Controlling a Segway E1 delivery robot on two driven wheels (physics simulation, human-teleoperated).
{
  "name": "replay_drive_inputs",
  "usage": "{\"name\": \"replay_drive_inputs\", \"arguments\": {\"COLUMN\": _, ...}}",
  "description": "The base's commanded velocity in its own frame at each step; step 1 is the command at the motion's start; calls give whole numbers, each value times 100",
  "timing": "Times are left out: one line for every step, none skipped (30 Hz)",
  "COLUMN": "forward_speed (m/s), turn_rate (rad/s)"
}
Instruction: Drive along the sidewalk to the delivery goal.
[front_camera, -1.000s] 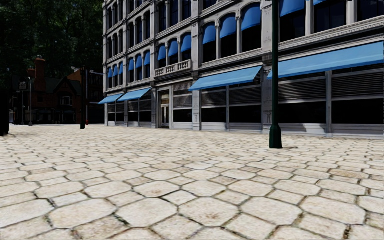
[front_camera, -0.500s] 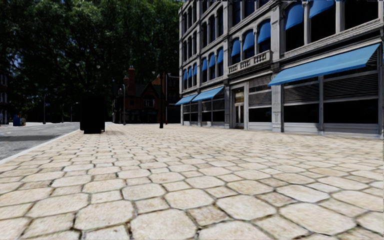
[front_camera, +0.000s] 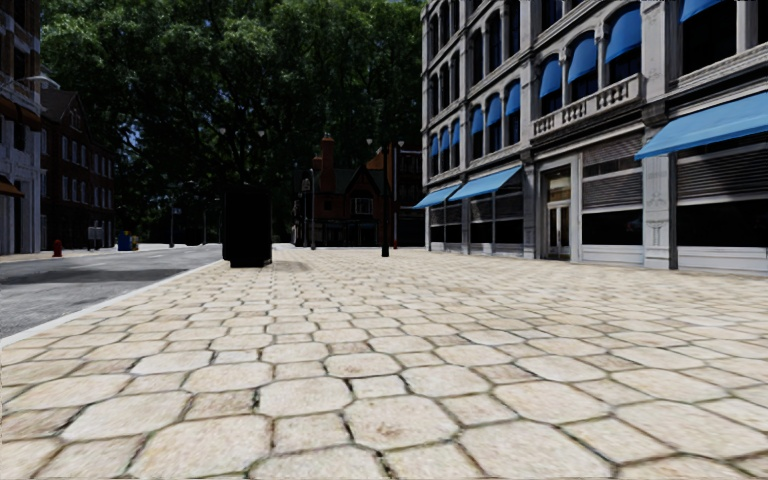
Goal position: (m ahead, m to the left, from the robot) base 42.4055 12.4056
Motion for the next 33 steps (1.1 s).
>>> {"name": "replay_drive_inputs", "arguments": {"forward_speed": 198, "turn_rate": 0}}
{"name": "replay_drive_inputs", "arguments": {"forward_speed": 198, "turn_rate": 0}}
{"name": "replay_drive_inputs", "arguments": {"forward_speed": 198, "turn_rate": 0}}
{"name": "replay_drive_inputs", "arguments": {"forward_speed": 198, "turn_rate": 0}}
{"name": "replay_drive_inputs", "arguments": {"forward_speed": 198, "turn_rate": 0}}
{"name": "replay_drive_inputs", "arguments": {"forward_speed": 198, "turn_rate": 0}}
{"name": "replay_drive_inputs", "arguments": {"forward_speed": 198, "turn_rate": 0}}
{"name": "replay_drive_inputs", "arguments": {"forward_speed": 198, "turn_rate": 0}}
{"name": "replay_drive_inputs", "arguments": {"forward_speed": 198, "turn_rate": 0}}
{"name": "replay_drive_inputs", "arguments": {"forward_speed": 198, "turn_rate": 0}}
{"name": "replay_drive_inputs", "arguments": {"forward_speed": 198, "turn_rate": 0}}
{"name": "replay_drive_inputs", "arguments": {"forward_speed": 198, "turn_rate": 0}}
{"name": "replay_drive_inputs", "arguments": {"forward_speed": 198, "turn_rate": 0}}
{"name": "replay_drive_inputs", "arguments": {"forward_speed": 198, "turn_rate": 0}}
{"name": "replay_drive_inputs", "arguments": {"forward_speed": 198, "turn_rate": 0}}
{"name": "replay_drive_inputs", "arguments": {"forward_speed": 198, "turn_rate": 0}}
{"name": "replay_drive_inputs", "arguments": {"forward_speed": 198, "turn_rate": 0}}
{"name": "replay_drive_inputs", "arguments": {"forward_speed": 198, "turn_rate": 0}}
{"name": "replay_drive_inputs", "arguments": {"forward_speed": 198, "turn_rate": 0}}
{"name": "replay_drive_inputs", "arguments": {"forward_speed": 198, "turn_rate": 0}}
{"name": "replay_drive_inputs", "arguments": {"forward_speed": 198, "turn_rate": 0}}
{"name": "replay_drive_inputs", "arguments": {"forward_speed": 198, "turn_rate": 0}}
{"name": "replay_drive_inputs", "arguments": {"forward_speed": 198, "turn_rate": 0}}
{"name": "replay_drive_inputs", "arguments": {"forward_speed": 198, "turn_rate": 0}}
{"name": "replay_drive_inputs", "arguments": {"forward_speed": 198, "turn_rate": 0}}
{"name": "replay_drive_inputs", "arguments": {"forward_speed": 196, "turn_rate": 0}}
{"name": "replay_drive_inputs", "arguments": {"forward_speed": 195, "turn_rate": 0}}
{"name": "replay_drive_inputs", "arguments": {"forward_speed": 196, "turn_rate": 0}}
{"name": "replay_drive_inputs", "arguments": {"forward_speed": 197, "turn_rate": 0}}
{"name": "replay_drive_inputs", "arguments": {"forward_speed": 198, "turn_rate": 0}}
{"name": "replay_drive_inputs", "arguments": {"forward_speed": 198, "turn_rate": 0}}
{"name": "replay_drive_inputs", "arguments": {"forward_speed": 198, "turn_rate": 0}}
{"name": "replay_drive_inputs", "arguments": {"forward_speed": 199, "turn_rate": 0}}
